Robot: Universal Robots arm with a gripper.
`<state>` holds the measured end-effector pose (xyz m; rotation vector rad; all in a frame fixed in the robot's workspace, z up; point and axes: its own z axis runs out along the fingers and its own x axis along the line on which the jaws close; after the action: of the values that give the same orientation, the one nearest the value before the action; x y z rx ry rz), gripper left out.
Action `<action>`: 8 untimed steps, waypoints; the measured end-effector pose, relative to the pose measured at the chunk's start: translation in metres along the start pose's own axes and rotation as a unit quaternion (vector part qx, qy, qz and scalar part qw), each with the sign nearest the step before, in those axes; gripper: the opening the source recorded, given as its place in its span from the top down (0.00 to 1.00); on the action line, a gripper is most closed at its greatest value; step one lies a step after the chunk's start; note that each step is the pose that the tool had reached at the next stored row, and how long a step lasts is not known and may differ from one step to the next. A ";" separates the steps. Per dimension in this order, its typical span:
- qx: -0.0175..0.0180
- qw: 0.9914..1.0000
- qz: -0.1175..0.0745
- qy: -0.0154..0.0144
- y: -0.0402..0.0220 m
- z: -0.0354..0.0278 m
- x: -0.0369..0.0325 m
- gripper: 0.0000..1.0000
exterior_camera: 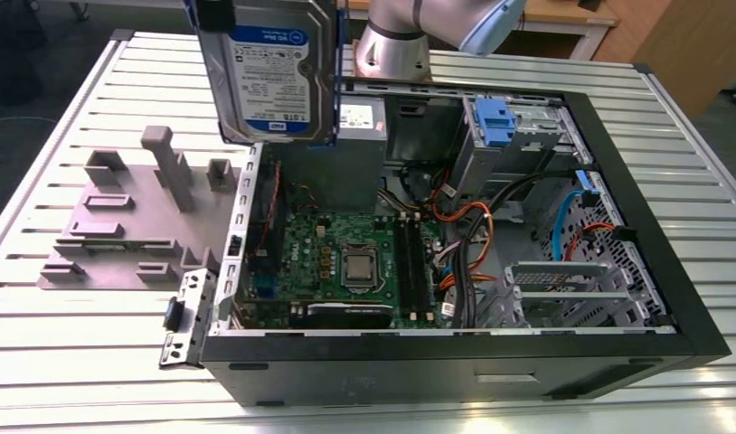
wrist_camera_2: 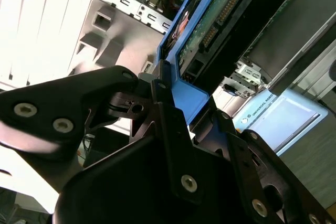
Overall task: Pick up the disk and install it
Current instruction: 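Pick up the disk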
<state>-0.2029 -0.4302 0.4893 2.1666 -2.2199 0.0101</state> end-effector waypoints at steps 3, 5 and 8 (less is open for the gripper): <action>0.000 1.000 0.000 0.000 -0.0015 0.0002 0.0015 0.64; 0.000 1.000 0.000 0.000 -0.0054 0.0001 0.0024 0.64; 0.000 1.000 0.000 0.000 -0.0161 0.0002 0.0028 0.64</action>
<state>-0.1868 -0.4334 0.4888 2.1661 -2.2194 0.0093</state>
